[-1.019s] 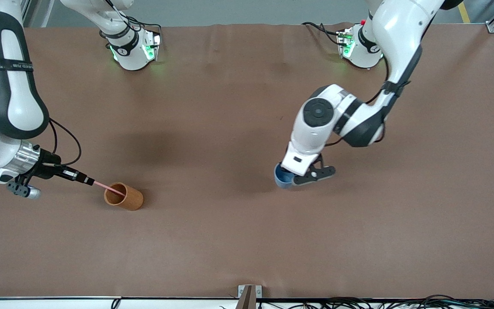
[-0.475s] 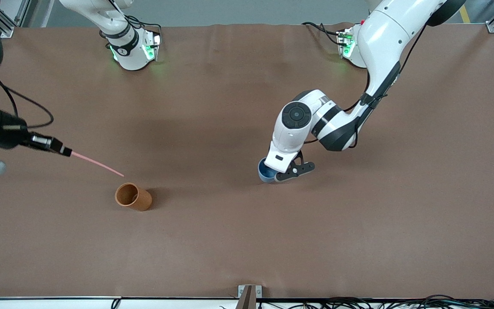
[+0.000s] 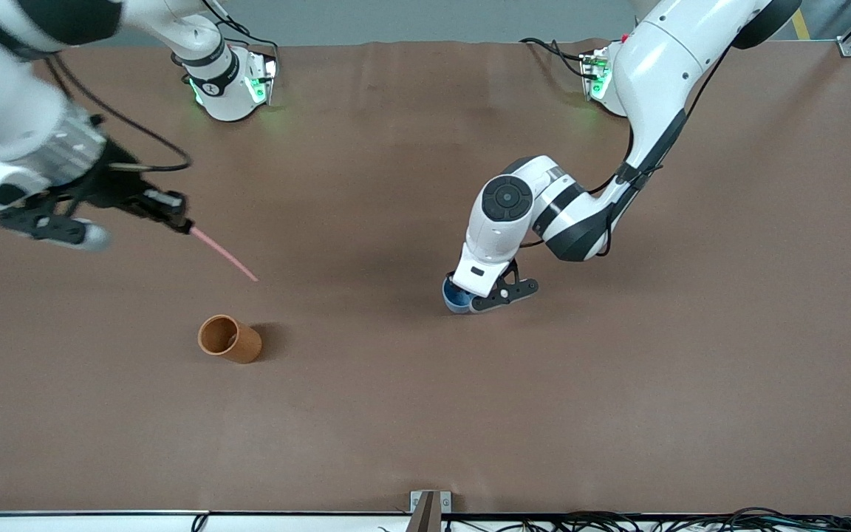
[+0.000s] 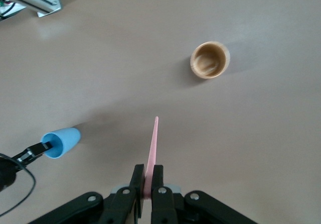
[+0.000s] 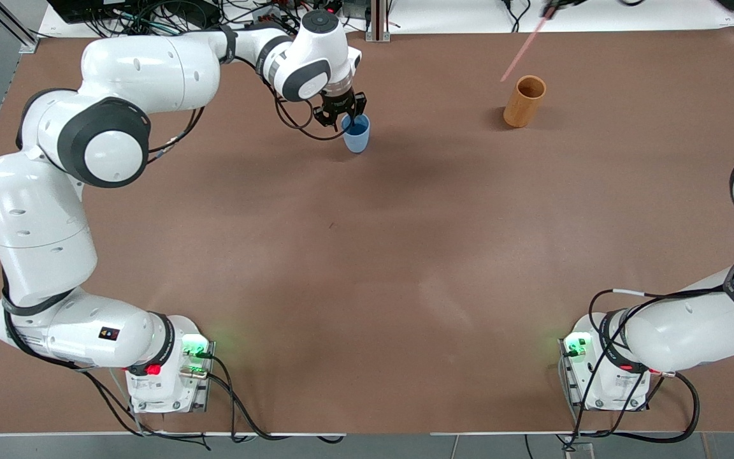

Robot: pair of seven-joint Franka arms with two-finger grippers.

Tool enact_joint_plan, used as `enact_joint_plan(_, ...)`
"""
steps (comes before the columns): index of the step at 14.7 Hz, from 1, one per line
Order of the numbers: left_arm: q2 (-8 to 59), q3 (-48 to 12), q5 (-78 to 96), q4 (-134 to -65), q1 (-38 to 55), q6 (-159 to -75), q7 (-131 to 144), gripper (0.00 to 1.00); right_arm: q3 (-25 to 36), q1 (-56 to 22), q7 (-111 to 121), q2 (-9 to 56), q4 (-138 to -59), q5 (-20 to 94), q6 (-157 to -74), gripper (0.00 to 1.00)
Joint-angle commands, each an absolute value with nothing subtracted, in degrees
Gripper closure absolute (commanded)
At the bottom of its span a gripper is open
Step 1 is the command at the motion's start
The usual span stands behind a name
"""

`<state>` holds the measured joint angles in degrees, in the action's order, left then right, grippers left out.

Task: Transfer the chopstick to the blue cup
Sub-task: 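Carry the chopstick above the blue cup while the left gripper releases and withdraws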

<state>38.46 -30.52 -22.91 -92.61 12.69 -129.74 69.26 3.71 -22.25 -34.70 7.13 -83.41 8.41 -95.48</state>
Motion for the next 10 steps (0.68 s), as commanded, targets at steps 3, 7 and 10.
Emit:
enact_joint_plan(3,30.7,-31.2,-23.0,-91.4,9.7,-122.3,62.2,0.0,4.2,-35.3,-50.9,8.3,-82.9,5.0,-103.3,0.98)
enact_joint_plan(7,23.2,-24.2,-13.0,-91.1,7.3,-118.1,43.8,0.0,4.3,-42.1,-57.7,12.1,-82.9,4.8,-111.4,0.98)
enact_joint_plan(10,18.3,-15.8,-5.4,-91.1,7.2,-115.3,28.2,0.0,4.3,-44.9,-57.7,16.1,-82.6,2.6,-120.3,0.98)
